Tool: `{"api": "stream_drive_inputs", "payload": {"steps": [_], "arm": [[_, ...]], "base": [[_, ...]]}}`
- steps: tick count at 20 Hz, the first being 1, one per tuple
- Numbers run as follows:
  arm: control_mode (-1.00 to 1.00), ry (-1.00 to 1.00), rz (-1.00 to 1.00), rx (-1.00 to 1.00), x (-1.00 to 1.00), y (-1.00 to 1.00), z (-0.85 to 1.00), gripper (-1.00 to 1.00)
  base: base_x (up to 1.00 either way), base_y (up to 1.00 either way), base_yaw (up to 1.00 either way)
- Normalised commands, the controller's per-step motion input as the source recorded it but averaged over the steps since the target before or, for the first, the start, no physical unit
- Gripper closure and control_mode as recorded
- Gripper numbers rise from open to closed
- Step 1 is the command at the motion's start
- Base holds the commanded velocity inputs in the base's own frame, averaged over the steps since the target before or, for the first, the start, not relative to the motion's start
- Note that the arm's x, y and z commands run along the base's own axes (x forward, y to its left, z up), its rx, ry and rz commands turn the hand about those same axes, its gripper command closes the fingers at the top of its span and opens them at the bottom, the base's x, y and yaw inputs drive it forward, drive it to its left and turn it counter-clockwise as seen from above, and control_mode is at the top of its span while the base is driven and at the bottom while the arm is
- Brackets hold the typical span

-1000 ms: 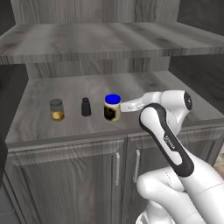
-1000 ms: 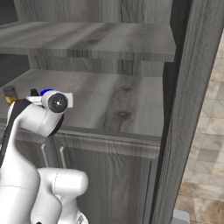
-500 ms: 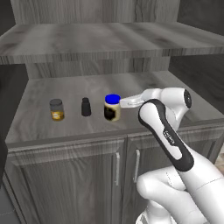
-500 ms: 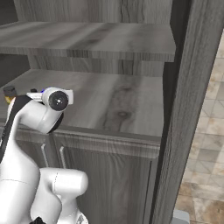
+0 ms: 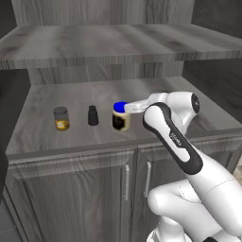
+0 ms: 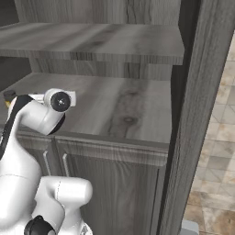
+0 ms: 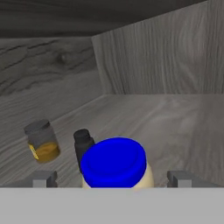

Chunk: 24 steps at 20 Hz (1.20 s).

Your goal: Collect the turmeric, mayonnaise, and shaker from the cabinet and place them next to the stove.

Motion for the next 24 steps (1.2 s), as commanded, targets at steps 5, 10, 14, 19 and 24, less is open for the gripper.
{"api": "stream_drive_inputs", "payload": {"steps": [5, 10, 14, 19, 24], "arm": [[-1.00, 0.00, 0.00, 0.00, 0.06, -0.01, 0.02, -1.00], [-1.00, 0.00, 0.00, -0.05, 0.00, 0.04, -0.11, -1.00], [-1.00, 0.02, 0.00, -0.08, 0.00, 0.07, -0.20, -1.00], [-1.00, 0.01, -0.01, -0.03, 0.00, 0.00, -0.01, -1.00], [-1.00, 0.00, -0.02, 0.00, 0.00, 0.00, 0.19, -1.00]], "base": [[0.00, 0.00, 0.00], [0.00, 0.00, 0.00], [0.00, 0.00, 0.00], [0.00, 0.00, 0.00], [0.00, 0.00, 0.00]]}}
